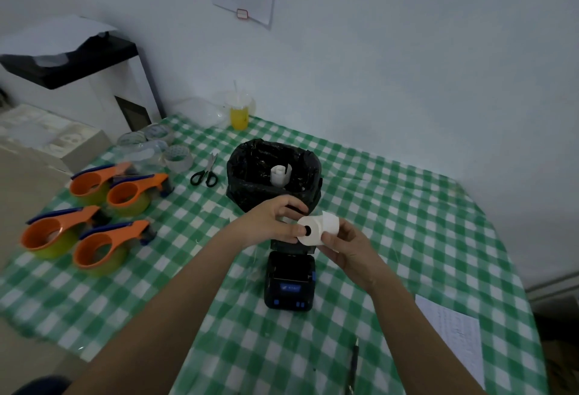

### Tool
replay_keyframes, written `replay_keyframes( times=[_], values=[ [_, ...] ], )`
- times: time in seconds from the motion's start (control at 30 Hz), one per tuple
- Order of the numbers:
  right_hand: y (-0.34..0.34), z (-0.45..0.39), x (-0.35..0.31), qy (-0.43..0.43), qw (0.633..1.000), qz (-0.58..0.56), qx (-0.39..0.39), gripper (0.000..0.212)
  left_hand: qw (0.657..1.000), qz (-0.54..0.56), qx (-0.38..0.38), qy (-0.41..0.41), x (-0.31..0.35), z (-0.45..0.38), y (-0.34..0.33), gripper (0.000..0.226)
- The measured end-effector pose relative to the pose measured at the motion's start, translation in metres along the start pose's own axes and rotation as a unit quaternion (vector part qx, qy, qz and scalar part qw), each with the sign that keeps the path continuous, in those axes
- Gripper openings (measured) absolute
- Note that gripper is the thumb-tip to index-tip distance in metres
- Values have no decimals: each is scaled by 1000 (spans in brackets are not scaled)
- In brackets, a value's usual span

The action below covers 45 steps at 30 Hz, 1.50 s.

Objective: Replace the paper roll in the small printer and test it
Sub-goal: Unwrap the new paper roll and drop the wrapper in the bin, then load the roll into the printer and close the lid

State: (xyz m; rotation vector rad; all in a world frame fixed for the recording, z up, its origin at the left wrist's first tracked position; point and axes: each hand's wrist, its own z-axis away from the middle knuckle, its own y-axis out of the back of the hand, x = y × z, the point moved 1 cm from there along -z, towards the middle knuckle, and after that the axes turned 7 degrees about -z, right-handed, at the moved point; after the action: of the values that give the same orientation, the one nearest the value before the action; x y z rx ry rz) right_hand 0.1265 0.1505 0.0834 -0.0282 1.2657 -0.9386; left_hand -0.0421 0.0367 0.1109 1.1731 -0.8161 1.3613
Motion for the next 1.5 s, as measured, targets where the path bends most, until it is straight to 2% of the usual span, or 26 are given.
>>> replay_keyframes(
  times=[0.1, 0.2, 0.33, 0.43, 0.57, 0.73, 0.83, 0.9, 0.97, 1.13, 1.23, 1.3, 1.37, 1.43, 1.5],
  values=[
    [3, -6, 11, 17, 999, 27, 29, 60, 999, 5, 52, -5, -16, -6, -9, 21],
    [4, -9, 22, 21, 993, 102, 55, 49, 997, -9, 77, 12, -27, -8, -15, 25],
    [8, -15, 44, 29, 971, 205, 121, 40, 996, -20, 62, 56, -48, -9, -22, 32],
    [11, -15, 58, 24, 958, 246, 144, 36, 992, -111, 39, 41, -66, -6, -29, 50],
    [21, -16, 67, 0, 958, 265, 114, 35, 983, -174, 64, 2, -86, -7, -36, 46],
    [32, -18, 60, -22, 957, 286, 47, 27, 985, -170, 29, 33, -104, -12, -31, 47],
    [38, -26, 65, -11, 933, 359, 39, 28, 984, -173, 17, 33, -114, -16, -32, 51],
    [40, -31, 74, 14, 921, 385, 63, 30, 978, -203, 41, 30, -123, -19, -33, 55],
    [42, -37, 84, 41, 901, 423, 88, 34, 968, -235, 85, 25, -130, -21, -33, 56],
    [43, -52, 111, 101, 819, 557, 89, 40, 931, -248, 266, 29, -136, -20, -24, 28],
    [44, -56, 123, 120, 777, 609, 107, 39, 916, -297, 269, 9, -135, -26, -19, 35],
    [47, -57, 126, 127, 775, 606, 130, 38, 918, -320, 236, 10, -135, -31, -17, 39],
    [51, -59, 126, 104, 790, 587, 143, 38, 924, -316, 211, 25, -136, -36, -14, 37],
    [54, -63, 126, 78, 808, 567, 139, 39, 928, -306, 208, 34, -136, -40, -14, 33],
    [54, -66, 126, 64, 809, 572, 123, 40, 929, -295, 218, 42, -134, -42, -14, 30]
  ],
)
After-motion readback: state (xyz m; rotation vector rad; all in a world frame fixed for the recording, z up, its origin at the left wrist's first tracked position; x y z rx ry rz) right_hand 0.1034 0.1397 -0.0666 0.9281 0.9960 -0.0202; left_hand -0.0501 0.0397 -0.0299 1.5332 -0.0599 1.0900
